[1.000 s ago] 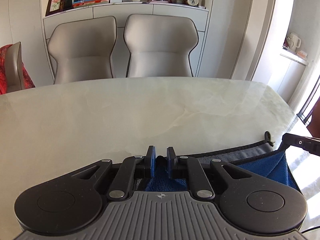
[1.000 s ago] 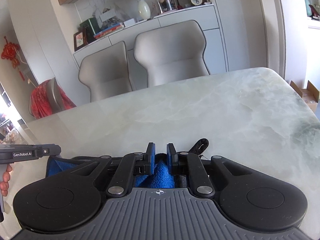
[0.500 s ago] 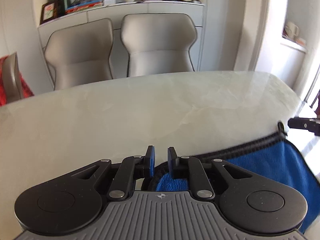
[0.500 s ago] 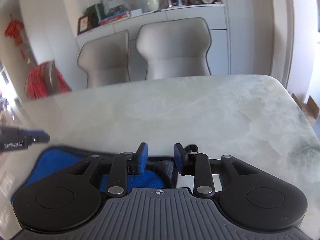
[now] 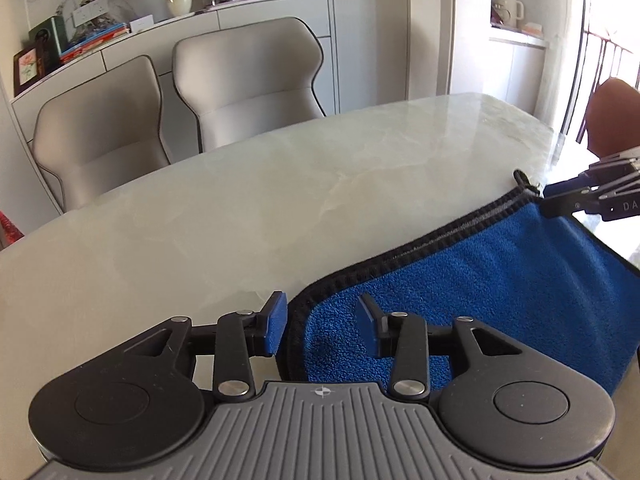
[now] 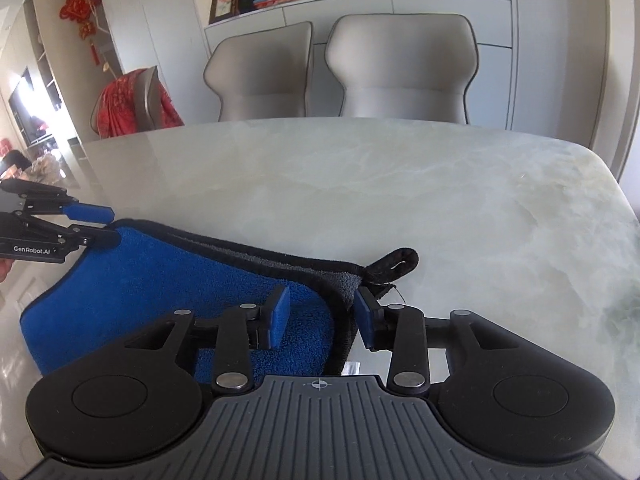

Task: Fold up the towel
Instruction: 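Lift the held edge with both grippers and fold it over the towel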

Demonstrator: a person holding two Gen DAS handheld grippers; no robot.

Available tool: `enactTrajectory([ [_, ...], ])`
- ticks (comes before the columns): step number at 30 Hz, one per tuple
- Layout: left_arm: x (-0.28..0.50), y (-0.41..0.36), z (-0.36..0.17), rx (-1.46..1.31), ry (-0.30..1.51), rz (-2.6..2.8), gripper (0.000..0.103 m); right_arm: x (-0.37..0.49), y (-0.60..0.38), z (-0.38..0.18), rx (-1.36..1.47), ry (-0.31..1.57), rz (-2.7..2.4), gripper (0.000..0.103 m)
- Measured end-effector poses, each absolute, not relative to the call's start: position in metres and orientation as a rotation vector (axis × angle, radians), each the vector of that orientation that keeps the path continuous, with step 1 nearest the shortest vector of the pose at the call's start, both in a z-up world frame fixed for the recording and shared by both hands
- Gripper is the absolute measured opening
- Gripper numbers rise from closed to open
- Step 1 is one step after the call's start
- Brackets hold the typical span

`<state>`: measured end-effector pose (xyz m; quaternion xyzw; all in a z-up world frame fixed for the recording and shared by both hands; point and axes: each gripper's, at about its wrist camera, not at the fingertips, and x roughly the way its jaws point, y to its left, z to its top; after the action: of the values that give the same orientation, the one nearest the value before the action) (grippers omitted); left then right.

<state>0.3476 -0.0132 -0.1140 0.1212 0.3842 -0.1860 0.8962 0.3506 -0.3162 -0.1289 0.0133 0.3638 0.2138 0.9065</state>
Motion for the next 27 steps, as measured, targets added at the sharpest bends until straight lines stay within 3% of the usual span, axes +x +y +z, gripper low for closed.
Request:
enactTrajectory([
  [9,0.351,-0.014,-0.118,0.248,0.824,-0.372,0.039,0.344,-0.308,-0.131,-0.069,0.734,0.49,0.036],
  [13,0.353,-0.015,-0.116,0.249,0.825,-0.356,0.023,0.344,-0.311,-0.128,-0.059,0.721,0.474,0.017],
  [19,0.351,-0.011,-0.111,0.236,0.828,-0.338,0.006,0.339,-0.31,-0.124,-0.076,0.737,0.502,0.007],
  [27,0.354,-0.001,-0.101,0.189,0.808,-0.296,0.004,0.347,-0.304,-0.106,-0.117,0.689,0.489,0.005],
])
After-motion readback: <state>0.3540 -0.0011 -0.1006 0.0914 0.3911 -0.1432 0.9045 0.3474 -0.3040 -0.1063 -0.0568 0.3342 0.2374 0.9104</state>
